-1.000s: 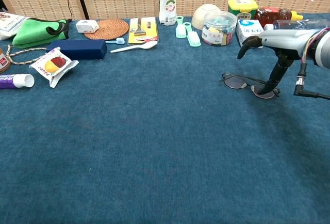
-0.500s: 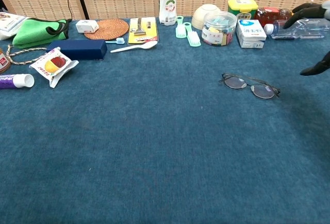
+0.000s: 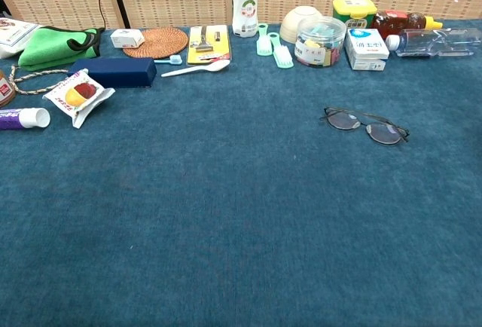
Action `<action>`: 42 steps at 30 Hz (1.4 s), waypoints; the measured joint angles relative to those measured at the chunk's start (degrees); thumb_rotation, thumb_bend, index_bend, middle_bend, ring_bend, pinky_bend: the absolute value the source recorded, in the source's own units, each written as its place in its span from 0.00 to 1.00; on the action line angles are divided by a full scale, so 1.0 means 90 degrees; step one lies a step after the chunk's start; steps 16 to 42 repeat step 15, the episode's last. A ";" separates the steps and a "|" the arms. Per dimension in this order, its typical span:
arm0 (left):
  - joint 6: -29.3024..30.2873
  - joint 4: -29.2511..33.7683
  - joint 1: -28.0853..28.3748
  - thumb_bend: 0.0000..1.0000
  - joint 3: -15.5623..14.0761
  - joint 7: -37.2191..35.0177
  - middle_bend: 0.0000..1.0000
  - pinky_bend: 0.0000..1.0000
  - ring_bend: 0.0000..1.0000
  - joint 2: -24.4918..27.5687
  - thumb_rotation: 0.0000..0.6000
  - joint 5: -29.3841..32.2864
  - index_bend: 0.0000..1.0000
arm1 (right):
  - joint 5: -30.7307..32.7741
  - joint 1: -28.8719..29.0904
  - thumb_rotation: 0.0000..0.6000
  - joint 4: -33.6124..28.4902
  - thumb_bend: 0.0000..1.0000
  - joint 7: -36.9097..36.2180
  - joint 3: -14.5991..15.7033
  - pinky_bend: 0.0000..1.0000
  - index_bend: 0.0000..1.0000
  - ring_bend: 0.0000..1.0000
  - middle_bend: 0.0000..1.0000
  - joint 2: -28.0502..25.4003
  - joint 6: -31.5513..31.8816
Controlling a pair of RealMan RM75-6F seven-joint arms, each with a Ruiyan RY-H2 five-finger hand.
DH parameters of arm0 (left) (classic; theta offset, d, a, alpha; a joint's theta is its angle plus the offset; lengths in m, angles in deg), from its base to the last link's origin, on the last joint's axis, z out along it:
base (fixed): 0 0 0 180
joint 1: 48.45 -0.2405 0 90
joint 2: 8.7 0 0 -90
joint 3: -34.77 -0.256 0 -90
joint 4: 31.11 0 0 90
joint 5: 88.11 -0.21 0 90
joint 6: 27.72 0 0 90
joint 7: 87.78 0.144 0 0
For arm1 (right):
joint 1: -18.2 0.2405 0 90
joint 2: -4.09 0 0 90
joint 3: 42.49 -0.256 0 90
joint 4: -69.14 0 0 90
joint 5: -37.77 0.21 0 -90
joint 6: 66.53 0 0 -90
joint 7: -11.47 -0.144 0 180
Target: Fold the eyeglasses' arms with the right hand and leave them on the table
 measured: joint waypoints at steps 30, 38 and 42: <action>-0.0025 0.0068 0.0047 0.44 -0.0039 0.0080 0.10 0.00 0.10 -0.0082 0.94 -0.0124 0.10 | -0.0448 -0.0774 1.00 0.0047 0.12 -0.0235 -0.0053 0.00 0.17 0.00 0.00 -0.0232 0.0434; -0.0025 0.0068 0.0047 0.44 -0.0039 0.0080 0.10 0.00 0.10 -0.0082 0.94 -0.0124 0.10 | -0.0448 -0.0774 1.00 0.0047 0.12 -0.0235 -0.0053 0.00 0.17 0.00 0.00 -0.0232 0.0434; -0.0025 0.0068 0.0047 0.44 -0.0039 0.0080 0.10 0.00 0.10 -0.0082 0.94 -0.0124 0.10 | -0.0448 -0.0774 1.00 0.0047 0.12 -0.0235 -0.0053 0.00 0.17 0.00 0.00 -0.0232 0.0434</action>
